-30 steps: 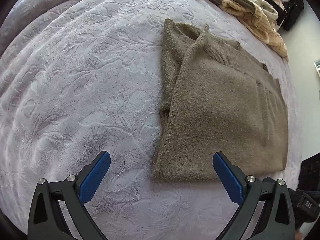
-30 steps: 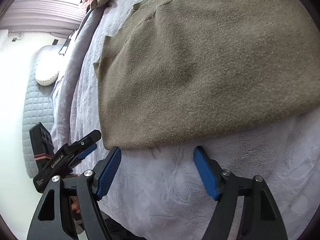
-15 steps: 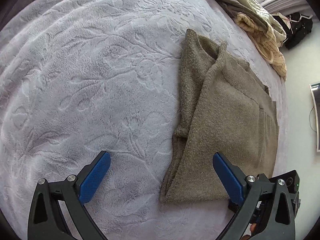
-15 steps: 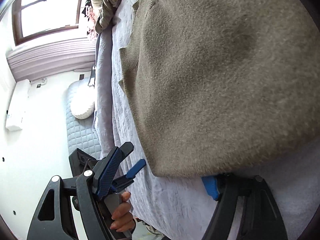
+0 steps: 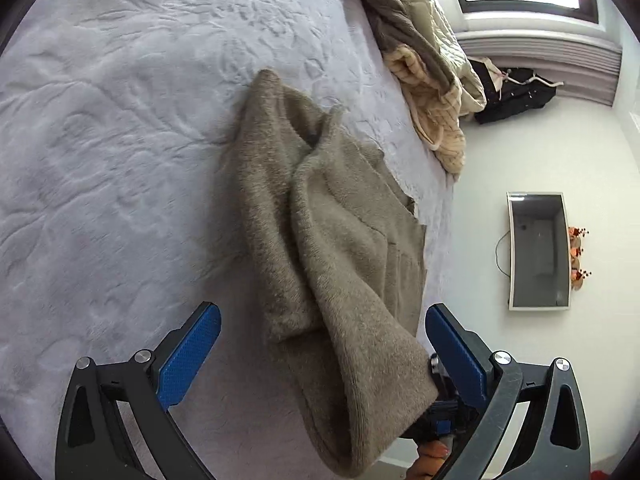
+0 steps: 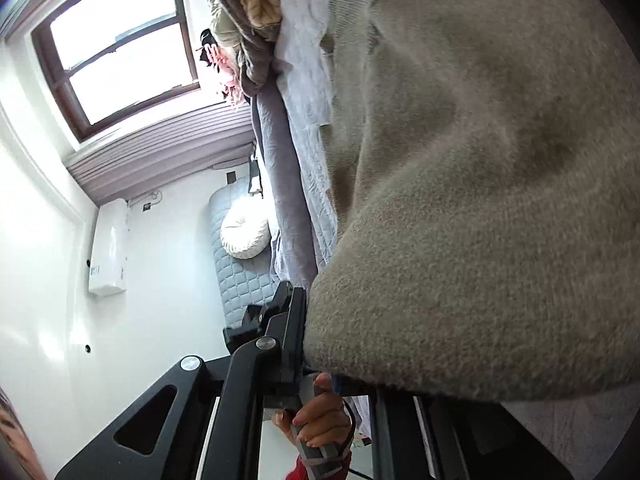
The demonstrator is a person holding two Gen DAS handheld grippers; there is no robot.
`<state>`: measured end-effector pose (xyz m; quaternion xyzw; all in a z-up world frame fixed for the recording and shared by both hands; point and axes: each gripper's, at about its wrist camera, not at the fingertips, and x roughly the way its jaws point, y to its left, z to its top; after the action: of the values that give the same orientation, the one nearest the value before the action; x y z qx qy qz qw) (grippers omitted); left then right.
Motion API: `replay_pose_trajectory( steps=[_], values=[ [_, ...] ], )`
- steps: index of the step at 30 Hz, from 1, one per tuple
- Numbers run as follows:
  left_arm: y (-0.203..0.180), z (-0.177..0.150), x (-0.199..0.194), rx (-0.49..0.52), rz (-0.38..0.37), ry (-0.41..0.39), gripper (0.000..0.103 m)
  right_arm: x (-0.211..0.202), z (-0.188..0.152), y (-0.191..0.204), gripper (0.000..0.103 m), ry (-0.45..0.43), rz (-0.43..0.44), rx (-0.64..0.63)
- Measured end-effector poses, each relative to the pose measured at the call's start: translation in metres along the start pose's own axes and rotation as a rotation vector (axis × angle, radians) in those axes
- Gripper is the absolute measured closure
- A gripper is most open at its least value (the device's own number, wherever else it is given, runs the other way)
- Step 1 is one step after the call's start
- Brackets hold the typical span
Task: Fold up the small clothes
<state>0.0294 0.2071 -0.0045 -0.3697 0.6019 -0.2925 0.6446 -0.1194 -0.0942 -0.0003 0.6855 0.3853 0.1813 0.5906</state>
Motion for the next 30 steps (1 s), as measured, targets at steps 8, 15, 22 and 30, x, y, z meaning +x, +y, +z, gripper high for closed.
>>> replay_pose_trajectory(
  steps=[8, 15, 22, 30],
  values=[
    [-0.040, 0.027, 0.062, 0.112, 0.100, 0.094, 0.001, 0.007, -0.008, 0.017, 0.092, 0.084, -0.112, -0.115],
    [-0.044, 0.024, 0.083, 0.207, 0.300, 0.133, 0.001, -0.006, -0.017, 0.021, 0.088, 0.262, -0.486, -0.305],
    [-0.062, 0.024, 0.101, 0.310, 0.516, 0.108, 0.033, -0.051, 0.031, 0.065, 0.092, 0.061, -0.761, -0.534],
    [-0.080, 0.023, 0.088, 0.311, 0.503, 0.031, 0.081, -0.045, 0.028, 0.013, 0.094, 0.139, -0.962, -0.602]
  ],
)
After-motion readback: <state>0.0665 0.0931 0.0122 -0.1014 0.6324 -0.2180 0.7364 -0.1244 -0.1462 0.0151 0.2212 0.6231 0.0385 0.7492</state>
